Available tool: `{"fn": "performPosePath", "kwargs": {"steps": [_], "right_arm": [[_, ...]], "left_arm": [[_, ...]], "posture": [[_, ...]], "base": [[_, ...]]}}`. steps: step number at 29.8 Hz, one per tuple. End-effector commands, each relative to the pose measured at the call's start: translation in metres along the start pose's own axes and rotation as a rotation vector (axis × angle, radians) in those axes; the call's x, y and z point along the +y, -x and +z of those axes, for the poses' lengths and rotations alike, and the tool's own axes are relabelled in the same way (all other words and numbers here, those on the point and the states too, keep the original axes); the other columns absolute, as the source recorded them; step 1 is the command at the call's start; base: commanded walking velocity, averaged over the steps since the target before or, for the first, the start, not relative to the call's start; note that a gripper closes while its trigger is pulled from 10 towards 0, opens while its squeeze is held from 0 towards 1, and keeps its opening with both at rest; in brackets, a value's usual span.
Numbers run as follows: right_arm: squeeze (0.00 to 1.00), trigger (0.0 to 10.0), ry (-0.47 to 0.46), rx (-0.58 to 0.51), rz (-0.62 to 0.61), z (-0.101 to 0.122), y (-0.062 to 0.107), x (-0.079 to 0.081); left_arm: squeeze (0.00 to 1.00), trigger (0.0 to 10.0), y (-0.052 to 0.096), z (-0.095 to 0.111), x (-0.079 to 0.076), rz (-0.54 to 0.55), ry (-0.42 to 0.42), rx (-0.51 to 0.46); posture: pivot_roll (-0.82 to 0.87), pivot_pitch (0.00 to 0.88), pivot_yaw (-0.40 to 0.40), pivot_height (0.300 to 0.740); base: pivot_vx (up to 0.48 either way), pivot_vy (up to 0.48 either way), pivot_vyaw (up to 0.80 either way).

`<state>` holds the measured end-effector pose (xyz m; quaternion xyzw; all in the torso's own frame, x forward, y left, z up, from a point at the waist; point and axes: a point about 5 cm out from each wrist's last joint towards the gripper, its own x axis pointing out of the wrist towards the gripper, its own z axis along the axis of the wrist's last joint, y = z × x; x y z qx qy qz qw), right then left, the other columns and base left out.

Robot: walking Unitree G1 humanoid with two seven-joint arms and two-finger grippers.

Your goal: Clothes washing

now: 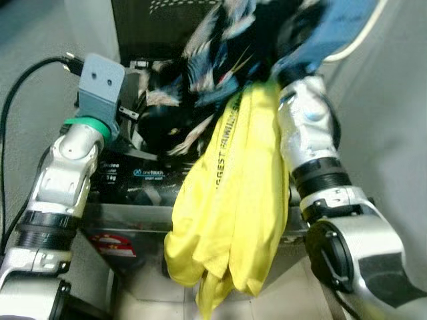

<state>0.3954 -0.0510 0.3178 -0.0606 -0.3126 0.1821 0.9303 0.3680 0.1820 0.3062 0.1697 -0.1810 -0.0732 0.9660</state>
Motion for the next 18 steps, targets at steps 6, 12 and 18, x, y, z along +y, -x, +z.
{"fn": "performPosePath", "kwargs": {"steps": [6, 12, 18], "right_arm": [[0.00, 10.0, 0.132, 0.105, 0.174, -0.019, 0.004, 0.063], [1.00, 10.0, 0.130, 0.099, 0.230, -0.014, 0.000, 0.069], [1.00, 10.0, 0.042, 0.045, 0.275, -0.005, -0.002, 0.058]], "left_arm": [[0.00, 10.0, 0.032, 0.036, -0.043, -0.323, 0.173, -0.228], [0.00, 10.0, 0.057, 0.047, -0.052, -0.318, 0.133, -0.297], [0.00, 10.0, 0.074, 0.046, -0.052, -0.299, 0.146, -0.261]], "posture": [[0.07, 0.160, 0.016, 0.740], [0.10, 0.157, -0.003, 0.740], [0.12, 0.155, -0.016, 0.740]], "base": [[0.000, 0.000, 0.00], [0.000, 0.000, 0.00], [0.000, 0.000, 0.00]]}}
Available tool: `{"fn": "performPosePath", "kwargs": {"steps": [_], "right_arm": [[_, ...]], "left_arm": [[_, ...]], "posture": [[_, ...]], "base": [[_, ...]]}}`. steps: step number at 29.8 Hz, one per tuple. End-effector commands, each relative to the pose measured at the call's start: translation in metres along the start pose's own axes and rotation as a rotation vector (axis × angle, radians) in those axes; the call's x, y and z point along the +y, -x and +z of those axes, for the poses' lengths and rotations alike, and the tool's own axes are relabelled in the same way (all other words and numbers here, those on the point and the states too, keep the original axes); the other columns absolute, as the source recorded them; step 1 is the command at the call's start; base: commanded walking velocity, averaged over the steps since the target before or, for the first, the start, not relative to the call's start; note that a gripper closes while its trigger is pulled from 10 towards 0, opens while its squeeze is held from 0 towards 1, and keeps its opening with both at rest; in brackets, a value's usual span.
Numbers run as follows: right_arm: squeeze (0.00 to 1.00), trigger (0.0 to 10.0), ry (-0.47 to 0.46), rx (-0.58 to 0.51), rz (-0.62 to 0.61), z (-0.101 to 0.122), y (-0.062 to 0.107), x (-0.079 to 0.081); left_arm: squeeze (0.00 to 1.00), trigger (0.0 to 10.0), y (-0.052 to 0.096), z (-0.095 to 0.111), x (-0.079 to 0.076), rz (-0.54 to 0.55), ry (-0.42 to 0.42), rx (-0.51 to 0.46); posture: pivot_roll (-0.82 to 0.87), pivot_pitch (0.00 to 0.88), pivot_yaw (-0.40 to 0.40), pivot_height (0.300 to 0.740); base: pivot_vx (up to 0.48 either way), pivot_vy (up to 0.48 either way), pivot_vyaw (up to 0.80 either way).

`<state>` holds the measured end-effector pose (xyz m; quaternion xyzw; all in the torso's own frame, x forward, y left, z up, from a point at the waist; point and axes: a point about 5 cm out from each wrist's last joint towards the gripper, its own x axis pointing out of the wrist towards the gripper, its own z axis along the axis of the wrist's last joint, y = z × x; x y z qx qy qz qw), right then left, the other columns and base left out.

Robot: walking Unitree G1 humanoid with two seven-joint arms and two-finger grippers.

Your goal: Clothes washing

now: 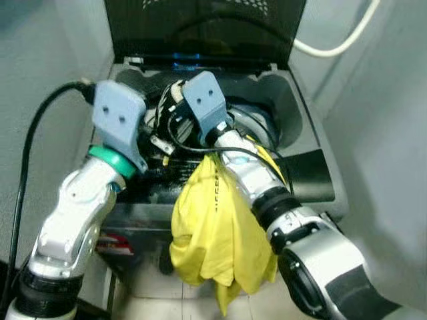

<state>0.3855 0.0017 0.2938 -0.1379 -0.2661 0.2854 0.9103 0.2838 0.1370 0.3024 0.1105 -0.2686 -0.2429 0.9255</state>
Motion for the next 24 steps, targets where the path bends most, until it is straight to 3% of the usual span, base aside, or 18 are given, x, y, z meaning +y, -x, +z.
{"fn": "performPosePath", "kwargs": {"steps": [1, 2, 5, 6, 13, 15, 19, 24], "right_arm": [[1.00, 10.0, -0.022, -0.083, 0.064, 0.012, -0.001, -0.001], [1.00, 10.0, -0.022, -0.083, 0.064, 0.012, -0.001, -0.001], [1.00, 10.0, 0.030, -0.207, 0.230, 0.029, 0.009, -0.009], [0.00, 10.0, 0.036, -0.227, 0.277, 0.033, 0.014, -0.013], [0.00, 10.0, 0.079, -0.218, 0.369, 0.033, 0.035, -0.037], [0.00, 10.0, 0.100, -0.183, 0.381, 0.029, 0.055, -0.055], [0.00, 10.0, 0.113, -0.152, 0.314, 0.024, 0.063, -0.068], [0.00, 10.0, 0.118, -0.121, 0.294, 0.016, 0.065, -0.062]], "left_arm": [[0.00, 10.0, 0.006, 0.004, -0.004, -0.013, 0.001, 0.002], [0.00, 10.0, 0.006, 0.004, -0.004, -0.013, 0.001, 0.002], [0.00, 10.0, 0.011, 0.006, -0.005, -0.017, 0.000, 0.014], [0.00, 10.0, 0.012, 0.008, -0.005, -0.018, -0.002, 0.015], [0.00, 10.0, 0.020, 0.014, -0.009, -0.051, -0.046, 0.035], [0.00, 10.0, 0.028, 0.015, -0.009, -0.065, -0.046, 0.057], [0.00, 10.0, 0.031, 0.014, -0.008, -0.053, -0.039, 0.073], [0.00, 10.0, 0.027, 0.005, -0.012, -0.047, -0.011, 0.103]], "posture": [[0.12, 0.155, -0.016, 0.740], [0.12, 0.155, -0.016, 0.740], [0.12, 0.154, -0.015, 0.740], [0.11, 0.153, -0.012, 0.740], [0.12, 0.151, -0.011, 0.740], [0.12, 0.149, -0.010, 0.740], [0.12, 0.147, -0.007, 0.740], [0.11, 0.142, 0.002, 0.740]], "base": [[0.000, 0.000, 0.00], [0.000, 0.000, 0.00], [0.000, 0.000, 0.00], [0.000, 0.000, 0.00], [0.000, 0.000, 0.00], [0.000, 0.000, 0.00], [0.000, 0.000, 0.00], [0.000, 0.000, 0.00]]}}
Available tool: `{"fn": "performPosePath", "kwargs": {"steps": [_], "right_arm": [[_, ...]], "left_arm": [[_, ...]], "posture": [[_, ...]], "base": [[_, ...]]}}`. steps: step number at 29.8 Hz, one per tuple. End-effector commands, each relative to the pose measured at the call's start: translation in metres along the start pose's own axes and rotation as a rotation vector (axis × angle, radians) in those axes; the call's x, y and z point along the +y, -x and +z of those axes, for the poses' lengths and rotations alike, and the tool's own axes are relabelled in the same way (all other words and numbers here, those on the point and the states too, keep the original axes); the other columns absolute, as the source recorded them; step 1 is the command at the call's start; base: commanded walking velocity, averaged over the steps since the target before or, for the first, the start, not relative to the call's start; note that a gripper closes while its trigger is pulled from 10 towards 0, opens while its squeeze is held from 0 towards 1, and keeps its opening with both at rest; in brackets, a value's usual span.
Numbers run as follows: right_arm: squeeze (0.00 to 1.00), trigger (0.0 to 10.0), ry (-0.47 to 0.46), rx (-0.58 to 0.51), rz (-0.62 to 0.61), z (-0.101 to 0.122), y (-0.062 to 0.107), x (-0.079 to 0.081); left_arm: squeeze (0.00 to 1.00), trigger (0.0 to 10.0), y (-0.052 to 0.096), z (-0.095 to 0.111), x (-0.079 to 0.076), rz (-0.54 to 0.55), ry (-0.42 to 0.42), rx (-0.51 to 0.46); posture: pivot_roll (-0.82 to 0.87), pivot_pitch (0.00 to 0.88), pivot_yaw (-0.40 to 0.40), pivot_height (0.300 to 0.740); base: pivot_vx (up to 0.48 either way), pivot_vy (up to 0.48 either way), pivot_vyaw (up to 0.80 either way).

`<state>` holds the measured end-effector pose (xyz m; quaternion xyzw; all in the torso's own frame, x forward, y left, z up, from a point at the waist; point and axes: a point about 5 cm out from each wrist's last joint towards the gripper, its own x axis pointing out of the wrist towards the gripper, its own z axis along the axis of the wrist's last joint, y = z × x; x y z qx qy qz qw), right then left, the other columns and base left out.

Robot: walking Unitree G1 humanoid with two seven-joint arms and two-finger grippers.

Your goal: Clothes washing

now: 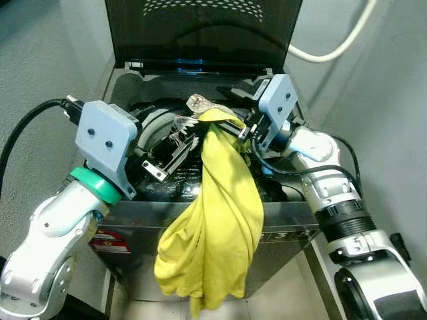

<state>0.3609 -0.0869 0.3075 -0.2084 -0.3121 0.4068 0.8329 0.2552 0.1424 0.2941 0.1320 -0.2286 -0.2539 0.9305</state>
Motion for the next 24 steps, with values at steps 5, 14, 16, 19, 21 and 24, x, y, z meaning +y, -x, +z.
{"fn": "performPosePath", "kwargs": {"steps": [5, 14, 16, 19, 21, 24], "right_arm": [[0.00, 10.0, -0.005, 0.010, 0.011, -0.001, 0.001, 0.006], [0.00, 0.5, -0.185, -0.068, -0.145, 0.005, -0.011, 0.006], [0.00, 0.0, -0.193, -0.071, -0.146, 0.005, -0.018, 0.011], [0.00, 0.0, -0.210, -0.054, -0.164, 0.004, -0.032, 0.016], [0.00, 0.0, -0.213, -0.040, -0.163, 0.003, -0.040, 0.019], [0.00, 0.0, -0.209, -0.011, -0.142, 0.002, -0.053, 0.027]], "left_arm": [[0.00, 10.0, -0.004, -0.011, -0.007, -0.022, 0.024, 0.055], [0.00, 10.0, -0.006, -0.029, -0.017, -0.041, 0.112, 0.119], [0.00, 10.0, -0.006, -0.029, -0.017, -0.040, 0.117, 0.120], [0.00, 10.0, -0.008, -0.028, -0.017, -0.035, 0.124, 0.114], [0.00, 10.0, -0.008, -0.028, -0.017, -0.031, 0.126, 0.114], [0.00, 10.0, -0.007, -0.028, -0.017, -0.022, 0.129, 0.114]], "posture": [[0.11, 0.139, 0.004, 0.740], [0.10, 0.138, 0.003, 0.740], [0.10, 0.140, 0.001, 0.740], [0.10, 0.144, -0.006, 0.740], [0.10, 0.145, -0.007, 0.740], [0.11, 0.152, -0.021, 0.740]], "base": [[0.000, 0.000, 0.00], [0.000, 0.000, 0.00], [0.000, 0.000, 0.00], [0.000, 0.000, 0.00], [0.000, 0.000, 0.00], [0.000, 0.000, 0.00]]}}
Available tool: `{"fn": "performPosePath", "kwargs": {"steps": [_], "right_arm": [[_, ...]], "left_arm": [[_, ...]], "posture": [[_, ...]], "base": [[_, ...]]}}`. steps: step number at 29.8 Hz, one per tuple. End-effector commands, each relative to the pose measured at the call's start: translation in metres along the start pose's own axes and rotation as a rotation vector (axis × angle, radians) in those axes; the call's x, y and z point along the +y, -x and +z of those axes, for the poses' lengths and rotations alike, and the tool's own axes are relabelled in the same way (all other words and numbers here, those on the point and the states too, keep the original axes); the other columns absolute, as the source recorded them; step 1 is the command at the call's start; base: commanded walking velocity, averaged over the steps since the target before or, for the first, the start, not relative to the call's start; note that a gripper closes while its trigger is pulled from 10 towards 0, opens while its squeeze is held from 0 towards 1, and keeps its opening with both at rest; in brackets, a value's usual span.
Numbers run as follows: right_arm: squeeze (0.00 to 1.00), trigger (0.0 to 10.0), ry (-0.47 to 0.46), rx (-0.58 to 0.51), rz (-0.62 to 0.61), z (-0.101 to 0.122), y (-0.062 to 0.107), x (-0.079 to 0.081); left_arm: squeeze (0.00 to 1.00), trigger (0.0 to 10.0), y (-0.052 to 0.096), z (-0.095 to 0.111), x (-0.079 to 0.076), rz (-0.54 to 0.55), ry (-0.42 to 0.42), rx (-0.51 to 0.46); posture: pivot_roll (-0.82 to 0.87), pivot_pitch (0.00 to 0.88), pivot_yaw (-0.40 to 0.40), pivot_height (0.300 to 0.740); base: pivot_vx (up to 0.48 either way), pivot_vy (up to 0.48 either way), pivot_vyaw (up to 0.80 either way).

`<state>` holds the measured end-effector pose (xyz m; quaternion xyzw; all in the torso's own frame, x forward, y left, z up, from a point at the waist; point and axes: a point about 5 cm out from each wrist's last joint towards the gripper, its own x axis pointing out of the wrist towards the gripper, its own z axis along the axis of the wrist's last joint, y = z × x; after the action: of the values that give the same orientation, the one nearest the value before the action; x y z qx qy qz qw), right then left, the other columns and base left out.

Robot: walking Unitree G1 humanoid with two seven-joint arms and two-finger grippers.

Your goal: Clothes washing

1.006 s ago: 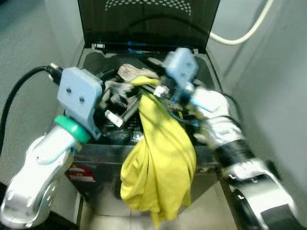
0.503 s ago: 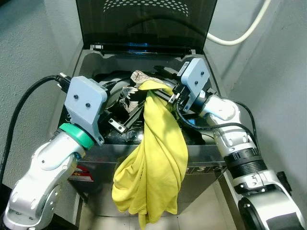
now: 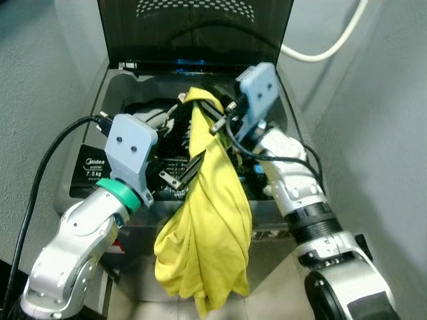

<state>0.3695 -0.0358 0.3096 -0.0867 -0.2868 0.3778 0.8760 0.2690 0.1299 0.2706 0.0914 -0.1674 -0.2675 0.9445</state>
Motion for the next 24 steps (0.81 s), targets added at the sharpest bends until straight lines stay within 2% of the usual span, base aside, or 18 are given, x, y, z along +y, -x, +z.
{"fn": "performPosePath", "kwargs": {"steps": [1, 3, 6, 9, 14, 16, 18, 19, 20, 21, 22, 24], "right_arm": [[0.00, 0.0, 0.016, 0.020, 0.012, -0.001, -0.010, 0.008], [0.00, 0.0, 0.016, 0.028, 0.013, -0.002, -0.013, 0.010], [0.00, 0.0, 0.033, 0.098, 0.028, -0.009, -0.026, 0.023], [0.00, 0.0, 0.030, 0.122, 0.007, -0.011, -0.029, 0.023], [0.00, 0.0, 0.026, 0.166, -0.075, -0.013, -0.033, 0.012], [0.00, 0.0, 0.017, 0.192, -0.156, -0.013, -0.035, 0.004], [0.00, 0.0, 0.053, 0.196, -0.278, -0.008, -0.038, -0.008], [0.00, 0.0, 0.053, 0.196, -0.278, -0.008, -0.038, -0.008], [0.00, 7.1, 0.071, 0.171, -0.368, 0.001, -0.040, -0.017], [0.00, 10.0, 0.093, 0.148, -0.461, 0.010, -0.041, -0.027], [0.00, 10.0, 0.093, 0.148, -0.461, 0.010, -0.041, -0.027], [0.00, 10.0, 0.112, 0.123, -0.551, 0.019, -0.042, -0.037]], "left_arm": [[0.00, 10.0, 0.001, -0.004, -0.004, -0.002, 0.013, 0.018], [0.00, 10.0, 0.001, -0.004, -0.004, 0.000, 0.014, 0.019], [0.00, 10.0, 0.004, -0.005, -0.003, 0.036, 0.014, 0.021], [0.00, 10.0, 0.006, -0.005, -0.002, 0.052, 0.013, 0.025], [0.00, 10.0, 0.009, -0.006, -0.001, 0.070, 0.014, 0.032], [0.00, 10.0, 0.008, -0.007, -0.001, 0.069, 0.017, 0.033], [0.00, 10.0, 0.007, -0.007, -0.002, 0.067, 0.020, 0.034], [0.00, 10.0, 0.007, -0.007, -0.002, 0.067, 0.020, 0.034], [0.00, 10.0, 0.006, -0.007, -0.003, 0.063, 0.024, 0.034], [0.00, 10.0, 0.005, -0.007, -0.004, 0.060, 0.026, 0.033], [0.00, 10.0, 0.005, -0.007, -0.004, 0.060, 0.026, 0.033], [0.00, 10.0, 0.005, -0.007, -0.004, 0.058, 0.028, 0.033]], "posture": [[0.11, 0.152, -0.021, 0.740], [0.11, 0.152, -0.021, 0.740], [0.13, 0.157, -0.044, 0.740], [0.13, 0.157, -0.052, 0.740], [0.13, 0.160, -0.055, 0.740], [0.13, 0.161, -0.052, 0.740], [0.13, 0.161, -0.047, 0.740], [0.13, 0.161, -0.047, 0.740], [0.13, 0.163, -0.041, 0.740], [0.13, 0.163, -0.041, 0.740], [0.13, 0.163, -0.041, 0.740], [0.13, 0.163, -0.041, 0.740]], "base": [[0.000, 0.000, 0.00], [0.000, 0.000, 0.00], [0.000, 0.000, 0.00], [0.000, 0.000, 0.00], [0.000, 0.000, 0.00], [0.000, 0.000, 0.00], [0.000, 0.000, 0.00], [0.000, 0.000, 0.00], [0.000, 0.000, 0.00], [0.000, 0.000, 0.00], [0.000, 0.000, 0.00], [0.000, 0.000, 0.00]]}}
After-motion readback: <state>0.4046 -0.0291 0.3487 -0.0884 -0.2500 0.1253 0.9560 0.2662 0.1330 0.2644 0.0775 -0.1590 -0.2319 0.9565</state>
